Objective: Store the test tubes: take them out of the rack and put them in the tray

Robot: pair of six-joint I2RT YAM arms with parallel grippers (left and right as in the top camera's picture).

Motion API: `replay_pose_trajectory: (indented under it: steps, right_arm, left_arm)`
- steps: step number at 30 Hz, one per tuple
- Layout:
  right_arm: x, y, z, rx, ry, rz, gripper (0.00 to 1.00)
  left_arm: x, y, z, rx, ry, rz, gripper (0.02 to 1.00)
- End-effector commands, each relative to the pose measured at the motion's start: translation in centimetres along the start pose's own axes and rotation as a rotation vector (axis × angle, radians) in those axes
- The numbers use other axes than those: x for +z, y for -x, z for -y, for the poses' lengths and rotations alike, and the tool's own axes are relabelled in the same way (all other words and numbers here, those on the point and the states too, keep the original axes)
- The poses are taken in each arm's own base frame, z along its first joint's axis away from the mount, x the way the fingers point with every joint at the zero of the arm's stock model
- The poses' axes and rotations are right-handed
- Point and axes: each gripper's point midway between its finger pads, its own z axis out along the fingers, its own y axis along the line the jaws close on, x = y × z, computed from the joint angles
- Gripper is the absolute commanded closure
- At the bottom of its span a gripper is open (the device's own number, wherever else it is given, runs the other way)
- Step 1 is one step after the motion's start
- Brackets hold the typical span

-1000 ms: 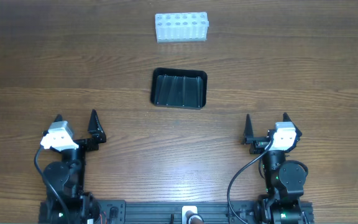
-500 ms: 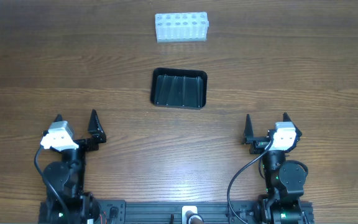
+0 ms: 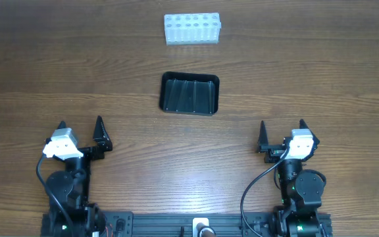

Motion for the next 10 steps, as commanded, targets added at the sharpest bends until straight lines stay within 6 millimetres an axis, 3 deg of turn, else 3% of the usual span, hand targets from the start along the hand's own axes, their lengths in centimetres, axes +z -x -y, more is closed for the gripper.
replay_pose_trajectory:
  steps: [1, 10]
  right_arm:
    - [-0.01, -0.14, -0.06, 0.0, 0.007, 0.001, 0.007]
    - [-0.01, -0.14, -0.06, 0.0, 0.007, 0.001, 0.009]
  left_arm:
    - [-0.01, -0.1, 0.06, 0.014, -0.007, 0.0, 0.02]
    - [-0.01, -0.1, 0.07, 0.014, -0.008, 0.0, 0.023]
